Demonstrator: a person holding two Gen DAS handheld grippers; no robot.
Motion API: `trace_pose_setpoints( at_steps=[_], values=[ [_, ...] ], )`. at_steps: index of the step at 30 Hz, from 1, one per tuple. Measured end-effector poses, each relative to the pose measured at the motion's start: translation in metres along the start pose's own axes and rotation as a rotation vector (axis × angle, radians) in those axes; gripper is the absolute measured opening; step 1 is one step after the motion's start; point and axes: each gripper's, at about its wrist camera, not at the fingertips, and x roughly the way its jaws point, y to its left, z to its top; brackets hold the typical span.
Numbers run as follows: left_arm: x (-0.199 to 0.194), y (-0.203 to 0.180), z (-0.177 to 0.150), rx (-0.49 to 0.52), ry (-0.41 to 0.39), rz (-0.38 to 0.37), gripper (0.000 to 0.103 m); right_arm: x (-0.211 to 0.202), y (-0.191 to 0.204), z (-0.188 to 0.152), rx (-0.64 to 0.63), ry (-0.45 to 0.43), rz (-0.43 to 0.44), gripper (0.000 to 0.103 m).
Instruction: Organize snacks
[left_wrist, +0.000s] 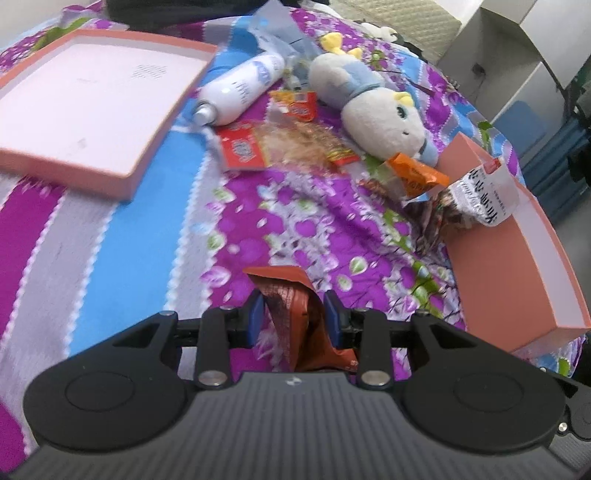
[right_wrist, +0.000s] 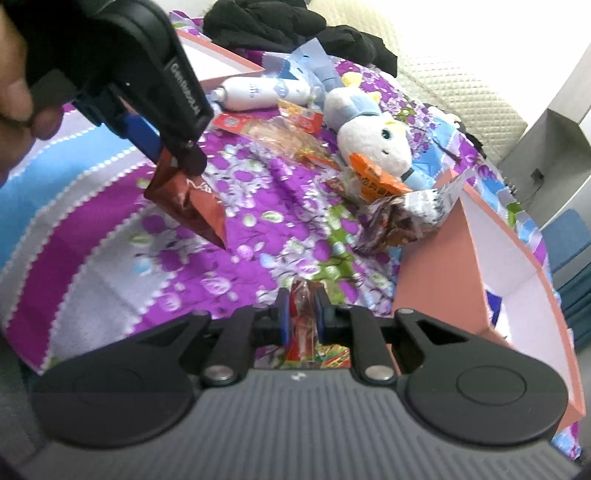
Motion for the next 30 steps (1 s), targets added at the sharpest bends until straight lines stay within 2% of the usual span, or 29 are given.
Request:
trace_pose_setpoints(
  at_steps=[5,12,13,15,16,17,18,19,21,22,24,27,30],
  values=[
    [0.000,0.012,-0.013,-0.005,0.038,0.062,0.040,-0.001,0.007,-0.010,0.029,0.023,0.040,0.017],
    [-0.006,0.016,-0.022,0.002,0.029,0.058,0.042,-0.002,0.009,-0.016,0.081,0.026,0.081,0.020],
    [-0.007,0.014,-0.022,0.010,0.030,0.057,0.045,-0.002,0.007,-0.017,0.102,0.022,0.101,0.020],
    [-0.009,0.012,-0.023,0.009,0.031,0.037,0.062,-0.002,0.004,-0.019,0.142,0.015,0.128,0.021],
    [-0.011,0.011,-0.024,-0.001,0.025,0.027,0.067,-0.002,0.001,-0.021,0.171,0.006,0.150,0.024],
    [-0.012,0.011,-0.025,-0.014,0.016,0.019,0.073,-0.001,-0.003,-0.022,0.203,0.002,0.175,0.028],
    [-0.015,0.011,-0.026,-0.045,0.006,0.004,0.077,-0.001,-0.006,-0.024,0.239,0.000,0.202,0.038],
    [-0.015,0.012,-0.028,-0.084,0.009,-0.014,0.078,0.000,-0.009,-0.025,0.275,-0.005,0.223,0.046],
    [-0.016,0.009,-0.031,-0.123,0.014,-0.045,0.079,-0.002,-0.014,-0.028,0.331,-0.031,0.242,0.081],
    [-0.017,0.006,-0.033,-0.131,0.007,-0.048,0.081,-0.004,-0.016,-0.029,0.346,-0.047,0.241,0.084],
    [-0.017,0.002,-0.038,-0.147,-0.002,-0.045,0.085,-0.005,-0.018,-0.030,0.364,-0.074,0.233,0.085],
    [-0.014,-0.004,-0.043,-0.171,0.004,-0.036,0.086,0.000,-0.025,-0.032,0.409,-0.069,0.232,0.085],
    [-0.009,-0.007,-0.045,-0.169,0.016,-0.007,0.086,0.008,-0.031,-0.036,0.441,-0.048,0.184,0.085]
  ],
)
